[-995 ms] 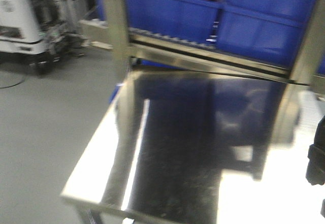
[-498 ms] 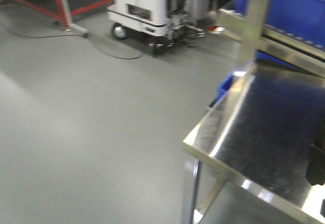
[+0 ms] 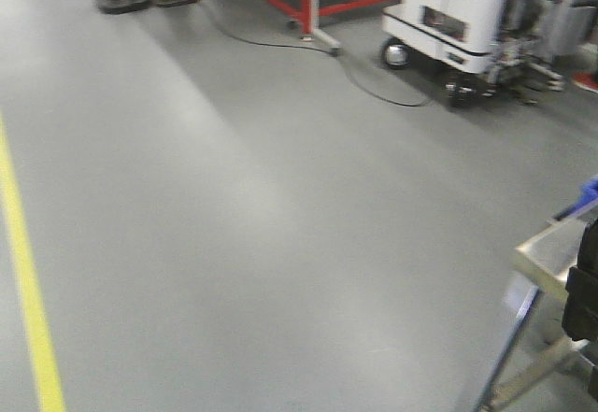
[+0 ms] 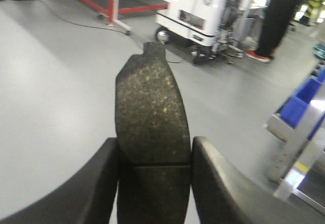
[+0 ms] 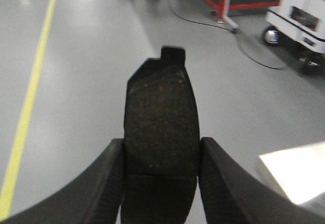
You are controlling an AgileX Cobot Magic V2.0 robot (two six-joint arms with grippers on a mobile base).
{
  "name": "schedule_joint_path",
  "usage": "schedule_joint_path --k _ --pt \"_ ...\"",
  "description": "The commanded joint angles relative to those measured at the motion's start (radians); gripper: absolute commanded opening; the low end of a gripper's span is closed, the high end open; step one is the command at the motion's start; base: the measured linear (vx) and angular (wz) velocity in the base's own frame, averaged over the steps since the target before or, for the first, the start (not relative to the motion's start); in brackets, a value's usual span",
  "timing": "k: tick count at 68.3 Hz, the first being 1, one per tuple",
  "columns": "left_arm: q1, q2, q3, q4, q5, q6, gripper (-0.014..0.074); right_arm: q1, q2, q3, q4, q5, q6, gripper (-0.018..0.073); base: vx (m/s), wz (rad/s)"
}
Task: Move and align brake pads A on conveyor
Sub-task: 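Turn the base away from the steel table toward the yellow line, then drive forward along the yellow floor line past the striped cones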
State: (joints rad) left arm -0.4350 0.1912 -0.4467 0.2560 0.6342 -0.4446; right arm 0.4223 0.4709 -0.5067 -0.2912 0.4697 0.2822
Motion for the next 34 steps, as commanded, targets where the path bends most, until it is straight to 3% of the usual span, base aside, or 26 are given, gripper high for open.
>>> schedule_joint_path --k 1,34 --pt "-0.003 0.012 -0.027 0.012 -0.092 -0.005 -0.0006 -0.004 0.002 -0.03 -0.021 -0.089 -0.006 -0.0004 -0.17 0.75" --pt "-0.003 0.012 -0.027 0.012 -0.092 -0.005 -0.0006 -0.004 0.002 -0.03 -0.021 -0.089 -0.006 -0.0004 -0.08 0.75"
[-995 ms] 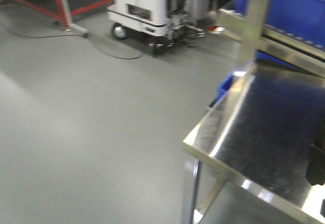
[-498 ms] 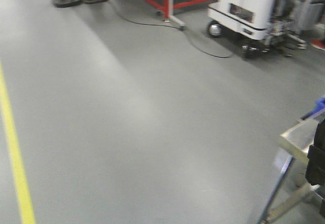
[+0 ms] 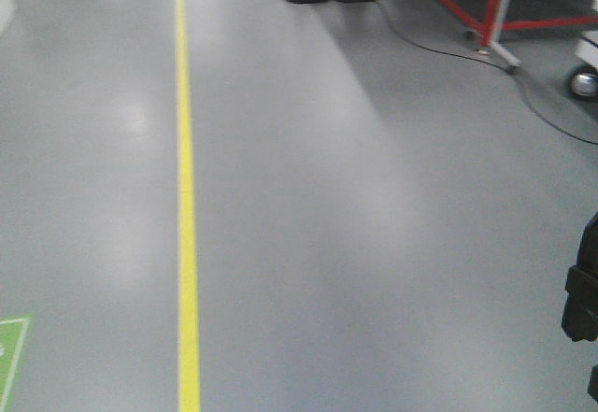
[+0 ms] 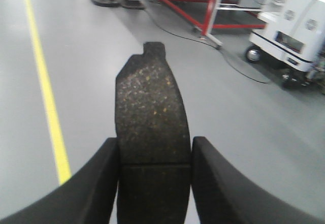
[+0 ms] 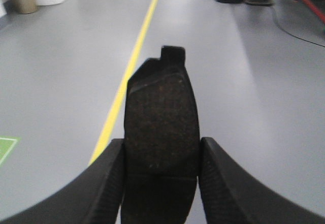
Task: Move and align brake pads A on conveyor
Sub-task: 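Drive forward along the yellow floor line past the striped cones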
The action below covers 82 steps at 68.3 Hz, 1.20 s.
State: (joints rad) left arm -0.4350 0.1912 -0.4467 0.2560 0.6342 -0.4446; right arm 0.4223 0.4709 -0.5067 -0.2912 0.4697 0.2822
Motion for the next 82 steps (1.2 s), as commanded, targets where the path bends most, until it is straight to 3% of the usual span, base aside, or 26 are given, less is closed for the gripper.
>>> schedule_joint_path --k 1,38,82 --pt "-0.003 0.012 -0.027 0.012 -0.092 -0.005 -0.0006 -0.004 0.002 -0.03 -0.021 -0.089 -0.006 -0.0004 0.01 0.71" --pt "-0.003 0.012 -0.027 0.012 -0.092 -0.005 -0.0006 -0.004 0.002 -0.03 -0.021 -0.089 -0.006 -0.0004 0.1 0.42" --pt "-0.003 0.012 -0.027 0.012 -0.092 -0.005 -0.0006 -0.004 0.002 -0.03 -0.021 -0.089 -0.006 -0.0004 0.37 -0.04"
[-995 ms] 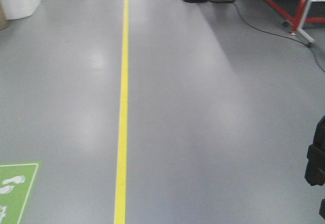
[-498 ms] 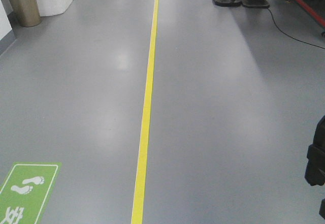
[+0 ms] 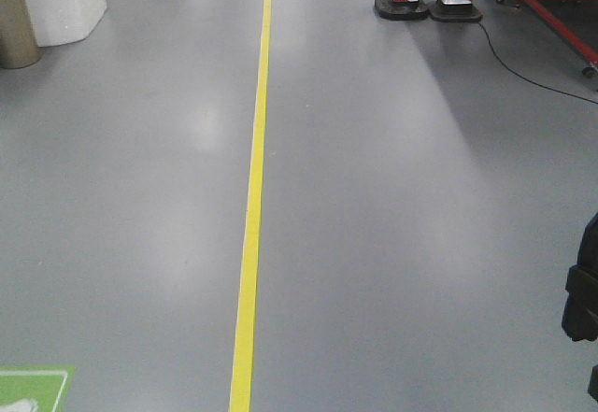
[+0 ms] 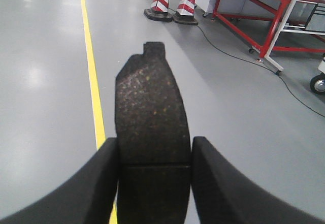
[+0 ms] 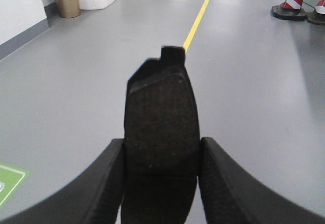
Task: Move and align brake pads A on conveyor
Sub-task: 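Drive forward along the yellow floor line past the striped cones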
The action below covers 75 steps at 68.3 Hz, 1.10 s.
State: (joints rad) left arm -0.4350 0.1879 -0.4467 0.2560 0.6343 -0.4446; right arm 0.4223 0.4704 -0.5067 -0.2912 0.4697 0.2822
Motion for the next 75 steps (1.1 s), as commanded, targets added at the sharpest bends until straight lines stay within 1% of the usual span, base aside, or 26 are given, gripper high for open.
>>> schedule_joint_path --k 1,29,75 --pt "-0.003 0.015 -0.027 0.012 -0.093 -0.005 -0.0006 -0.004 0.002 -0.03 -0.021 -0.089 -0.006 -0.0004 0.53 -0.09" --pt "-0.003 0.015 -0.027 0.012 -0.093 -0.005 -0.0006 -0.004 0.002 -0.03 -0.021 -0.089 -0.006 -0.0004 0.58 -0.01" --pt "-0.003 0.015 -0.027 0.012 -0.093 -0.005 -0.0006 -0.004 0.002 -0.03 -0.021 -0.089 -0.006 -0.0004 0.68 0.03"
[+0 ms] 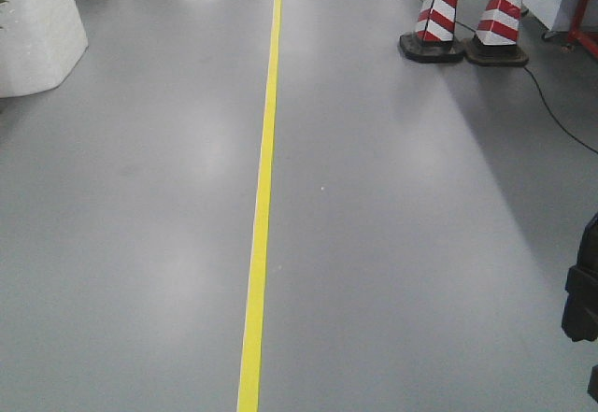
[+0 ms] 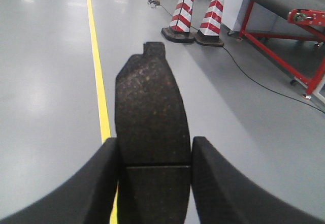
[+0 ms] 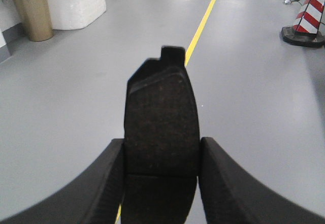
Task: Move and align brake pads A on conveyor
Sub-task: 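Drive forward along the yellow floor line past the striped cones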
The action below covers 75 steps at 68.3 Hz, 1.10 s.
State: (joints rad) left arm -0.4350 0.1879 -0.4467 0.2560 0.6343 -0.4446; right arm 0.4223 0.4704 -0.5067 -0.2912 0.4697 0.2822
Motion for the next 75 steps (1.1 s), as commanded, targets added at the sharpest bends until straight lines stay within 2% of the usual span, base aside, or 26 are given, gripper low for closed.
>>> schedule_joint_path --k 1,75 --pt "-0.003 0.015 -0.027 0.012 -0.093 -0.005 -0.0006 -0.004 0.002 -0.03 -0.021 -0.089 -0.006 -0.0004 0.7 -0.01" --pt "-0.003 0.015 -0.027 0.012 -0.093 -0.005 -0.0006 -0.004 0.002 -0.03 -0.021 -0.089 -0.006 -0.0004 0.76 -0.02"
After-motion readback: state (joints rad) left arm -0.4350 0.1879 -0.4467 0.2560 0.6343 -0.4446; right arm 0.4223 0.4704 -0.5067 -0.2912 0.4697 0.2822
